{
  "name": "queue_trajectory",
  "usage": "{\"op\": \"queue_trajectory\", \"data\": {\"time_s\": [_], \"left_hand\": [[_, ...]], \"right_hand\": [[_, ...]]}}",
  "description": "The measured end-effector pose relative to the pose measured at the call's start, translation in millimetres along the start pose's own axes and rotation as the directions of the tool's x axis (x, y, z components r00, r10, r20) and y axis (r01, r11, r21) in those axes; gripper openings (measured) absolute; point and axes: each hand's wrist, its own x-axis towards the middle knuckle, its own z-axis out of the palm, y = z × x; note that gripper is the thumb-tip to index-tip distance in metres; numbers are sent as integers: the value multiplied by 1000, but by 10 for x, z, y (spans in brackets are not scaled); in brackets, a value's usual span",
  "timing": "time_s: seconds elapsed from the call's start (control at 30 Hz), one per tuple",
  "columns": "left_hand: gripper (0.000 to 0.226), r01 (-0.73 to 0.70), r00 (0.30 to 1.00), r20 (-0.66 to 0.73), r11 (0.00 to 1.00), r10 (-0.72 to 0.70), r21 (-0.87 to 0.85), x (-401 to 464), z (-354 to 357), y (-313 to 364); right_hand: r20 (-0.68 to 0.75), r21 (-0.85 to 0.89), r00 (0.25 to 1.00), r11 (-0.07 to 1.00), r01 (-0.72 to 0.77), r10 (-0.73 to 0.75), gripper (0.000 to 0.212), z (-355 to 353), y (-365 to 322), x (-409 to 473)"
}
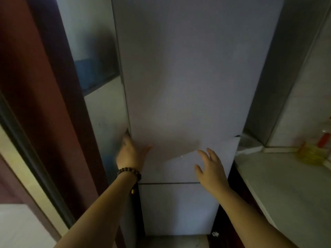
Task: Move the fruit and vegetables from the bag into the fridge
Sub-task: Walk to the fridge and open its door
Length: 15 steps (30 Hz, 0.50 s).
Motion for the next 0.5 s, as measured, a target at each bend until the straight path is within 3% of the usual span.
{"op": "queue_trajectory", "data": {"time_s": [0.2, 0.5], "left_hand": [[53, -142, 990, 0, 988, 142, 64, -699, -210, 191], [38, -261, 965, 35, 965, 260, 6, -1945, -236, 633]], "right_hand": [[-48, -22, 996, 997, -75, 74, 55, -437, 153, -599], [-131, -67, 988, 994, -86, 77, 55, -1239, 371, -1728]]}}
